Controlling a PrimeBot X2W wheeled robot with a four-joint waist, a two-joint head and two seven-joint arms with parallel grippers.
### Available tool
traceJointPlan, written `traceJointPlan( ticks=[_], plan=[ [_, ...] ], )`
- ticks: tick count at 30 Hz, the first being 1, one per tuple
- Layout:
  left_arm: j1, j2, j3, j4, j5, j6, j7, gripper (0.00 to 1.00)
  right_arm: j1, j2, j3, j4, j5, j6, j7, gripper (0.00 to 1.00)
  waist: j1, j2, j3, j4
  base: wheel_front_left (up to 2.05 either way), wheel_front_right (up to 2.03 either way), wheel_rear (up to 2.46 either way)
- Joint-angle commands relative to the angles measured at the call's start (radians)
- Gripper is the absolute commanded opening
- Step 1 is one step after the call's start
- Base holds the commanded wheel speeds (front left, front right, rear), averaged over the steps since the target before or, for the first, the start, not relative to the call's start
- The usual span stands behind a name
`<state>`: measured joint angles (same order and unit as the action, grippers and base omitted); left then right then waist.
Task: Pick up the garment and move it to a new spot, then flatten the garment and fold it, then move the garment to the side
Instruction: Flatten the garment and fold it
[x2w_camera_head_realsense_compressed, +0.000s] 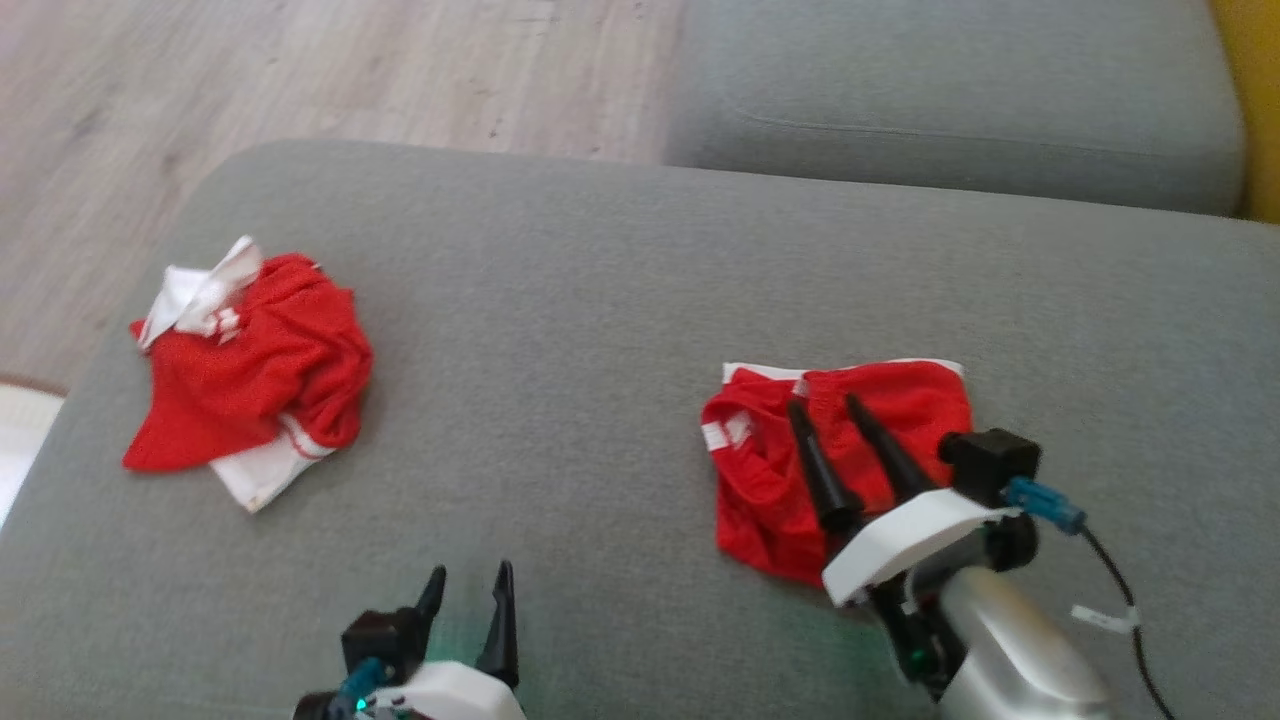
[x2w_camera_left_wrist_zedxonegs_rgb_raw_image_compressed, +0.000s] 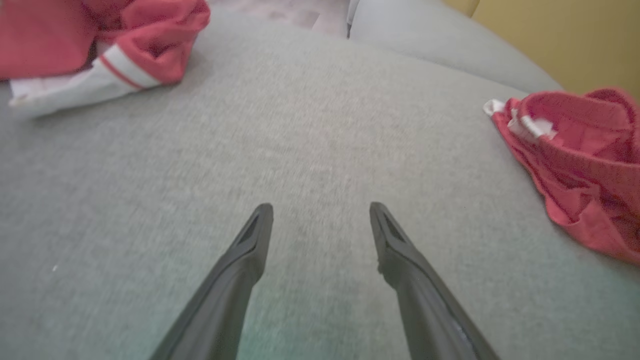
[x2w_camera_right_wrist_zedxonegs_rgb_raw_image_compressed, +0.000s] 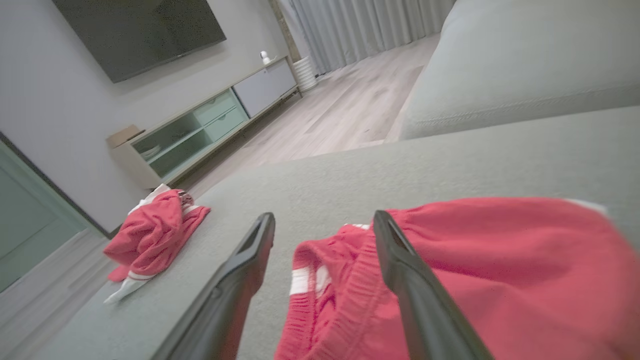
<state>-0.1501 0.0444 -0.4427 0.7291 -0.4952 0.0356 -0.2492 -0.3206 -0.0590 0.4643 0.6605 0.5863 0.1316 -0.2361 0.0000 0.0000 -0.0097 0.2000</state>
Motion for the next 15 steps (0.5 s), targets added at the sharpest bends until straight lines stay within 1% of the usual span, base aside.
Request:
traceJointPlan(
  ticks=[1,3,5,8,12,15],
  plan=[
    [-0.02,0.006,0.047,-0.042,0.016,0.005,-0.013,1.0,-0.033,0.003,-0.014,-0.025,-0.035,-0.001,-0.019,1.0,0.0,0.0,-0.008,-0.024,0.0,0.0,0.0],
    [-0.015,0.009,0.075,-0.079,0.044,0.008,-0.013,1.0,-0.02,-0.01,-0.084,-0.027,-0.096,-0.001,-0.024,1.0,0.0,0.0,-0.014,-0.046,0.0,0.0,0.0],
    [-0.004,0.014,0.106,-0.126,0.082,0.014,-0.013,1.0,0.006,-0.016,-0.183,-0.064,-0.171,-0.001,-0.025,1.0,0.0,0.0,-0.018,-0.068,0.0,0.0,0.0],
    [0.025,0.019,0.147,-0.202,0.148,0.015,-0.013,1.0,0.068,-0.012,-0.296,-0.117,-0.28,-0.001,-0.025,1.0,0.0,0.0,-0.026,-0.094,0.0,0.0,0.0],
    [0.079,0.018,0.189,-0.292,0.227,0.004,-0.013,1.0,0.144,-0.003,-0.374,-0.145,-0.372,-0.001,-0.025,1.0,0.0,0.0,-0.039,-0.122,0.0,0.0,0.0],
    [0.113,0.015,0.21,-0.331,0.253,0.001,-0.013,1.0,0.173,0.001,-0.405,-0.139,-0.392,-0.001,-0.025,1.0,0.0,0.0,-0.045,-0.132,0.0,0.0,0.0]
  ],
)
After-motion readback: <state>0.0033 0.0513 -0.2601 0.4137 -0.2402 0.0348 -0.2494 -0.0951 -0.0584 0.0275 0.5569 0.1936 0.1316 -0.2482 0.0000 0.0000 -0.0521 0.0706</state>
